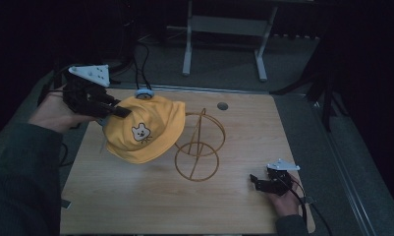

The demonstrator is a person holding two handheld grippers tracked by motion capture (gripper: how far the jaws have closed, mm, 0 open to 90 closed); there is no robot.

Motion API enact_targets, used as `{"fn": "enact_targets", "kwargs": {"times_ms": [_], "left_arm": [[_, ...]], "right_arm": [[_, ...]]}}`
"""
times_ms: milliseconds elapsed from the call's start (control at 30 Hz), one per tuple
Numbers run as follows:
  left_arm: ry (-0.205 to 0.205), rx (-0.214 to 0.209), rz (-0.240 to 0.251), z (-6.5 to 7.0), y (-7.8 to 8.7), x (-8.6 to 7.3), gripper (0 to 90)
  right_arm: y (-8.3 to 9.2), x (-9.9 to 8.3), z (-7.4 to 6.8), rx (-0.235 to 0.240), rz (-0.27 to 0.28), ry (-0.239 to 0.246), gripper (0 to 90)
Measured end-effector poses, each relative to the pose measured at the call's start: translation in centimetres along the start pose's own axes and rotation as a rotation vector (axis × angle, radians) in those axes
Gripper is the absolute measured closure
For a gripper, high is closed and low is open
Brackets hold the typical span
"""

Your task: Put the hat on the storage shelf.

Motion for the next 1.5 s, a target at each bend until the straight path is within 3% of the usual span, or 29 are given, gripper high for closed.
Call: {"fn": "enact_targets", "kwargs": {"times_ms": [833,1500], "left_arm": [[-0.018,-0.023,0.044,0.3,-0.3,1.7,77.7],[-0.042,-0.039,0.046,0.8,-1.4,3.4,77.5]], "right_arm": [[0.0,0.0,0.0,0.0,0.0,0.001,18.0],[0.0,0.0,0.0,0.001,0.001,0.003,18.0]]}}
Point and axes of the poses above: each handheld gripper's, and its own axes: y roughly backward along the jaws, x roughly out of its top, z roughly to its right, the point moved 1 cm from there along -y, roughly forward along the jaws, and after that the axes turned 12 degrees about x, right-handed, at the moved point
